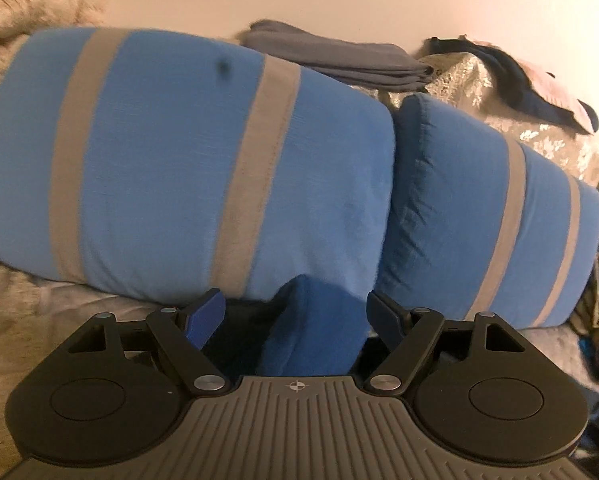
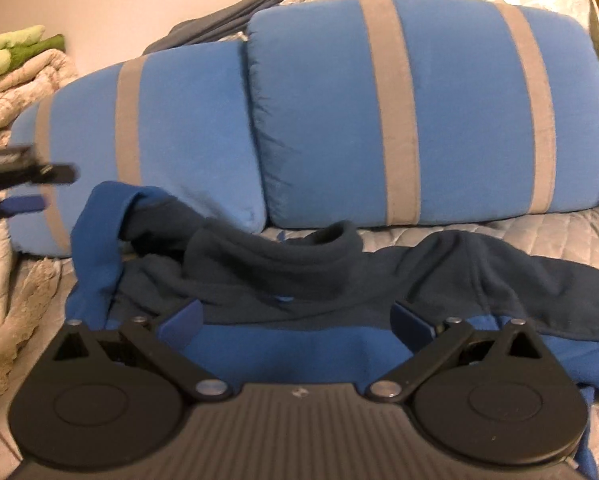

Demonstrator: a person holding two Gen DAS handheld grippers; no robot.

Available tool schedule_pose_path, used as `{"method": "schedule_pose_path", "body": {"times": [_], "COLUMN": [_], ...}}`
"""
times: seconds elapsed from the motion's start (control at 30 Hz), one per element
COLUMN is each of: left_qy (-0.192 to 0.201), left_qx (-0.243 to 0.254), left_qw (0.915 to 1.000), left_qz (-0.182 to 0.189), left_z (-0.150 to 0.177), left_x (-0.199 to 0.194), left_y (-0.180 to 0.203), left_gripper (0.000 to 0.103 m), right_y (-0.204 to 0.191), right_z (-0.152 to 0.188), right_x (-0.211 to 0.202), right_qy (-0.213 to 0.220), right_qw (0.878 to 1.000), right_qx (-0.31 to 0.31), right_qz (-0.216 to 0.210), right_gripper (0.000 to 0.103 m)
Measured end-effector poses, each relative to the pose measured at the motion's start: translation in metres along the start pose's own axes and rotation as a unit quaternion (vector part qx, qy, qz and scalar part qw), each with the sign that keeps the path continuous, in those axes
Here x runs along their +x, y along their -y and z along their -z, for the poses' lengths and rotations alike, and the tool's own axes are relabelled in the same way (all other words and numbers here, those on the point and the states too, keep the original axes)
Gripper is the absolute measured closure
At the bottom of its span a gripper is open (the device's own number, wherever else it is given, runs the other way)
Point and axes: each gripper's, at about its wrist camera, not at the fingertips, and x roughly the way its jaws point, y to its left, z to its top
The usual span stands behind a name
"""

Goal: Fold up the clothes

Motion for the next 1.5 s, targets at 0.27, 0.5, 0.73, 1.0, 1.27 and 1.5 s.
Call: {"method": "schedule_pose_path", "body": {"times": [0.27,0.5,0.73,1.0,1.27,1.5], "left_qy": [-0.047,-0.039,-0.026,-0.085,-0.144,-0.118], "left_qx": [-0.01,0.076,0.245,0.321,0.316,0.238], "left_qw": [0.9985,0.996,0.9692,0.9429,0.9376,0.961], "left_qz": [-0.026,-0.025,0.006,0.032,0.024,0.075], "left_z": [-0.002,0.014,0.052,0.112,0.139,0.116], "left_x": [0.039,0.018,-0.037,-0.068,-0.057,-0.069], "left_y": [0.009,0.032,0.061,0.053,0.034,0.017], "left_gripper": [0.062,0.094,0.094,0.095,0.093,0.067], "right_y": [0.003,0.004,0.011,0.01,0.01,0.01], "right_z": [0.001,0.001,0.001,0.001,0.002,0.003], "right_x": [0.005,0.007,0.008,0.008,0.009,0.01], "right_qy": [-0.022,-0.029,-0.033,-0.033,-0.04,-0.045], "right_qw": [0.999,0.999,0.998,0.998,0.997,0.997], "right_qx": [0.024,0.03,0.05,0.049,0.052,0.053], "right_qz": [-0.018,-0.025,-0.026,-0.029,-0.028,-0.03], "right_gripper": [0.0,0.0,0.0,0.0,0.0,0.0]}}
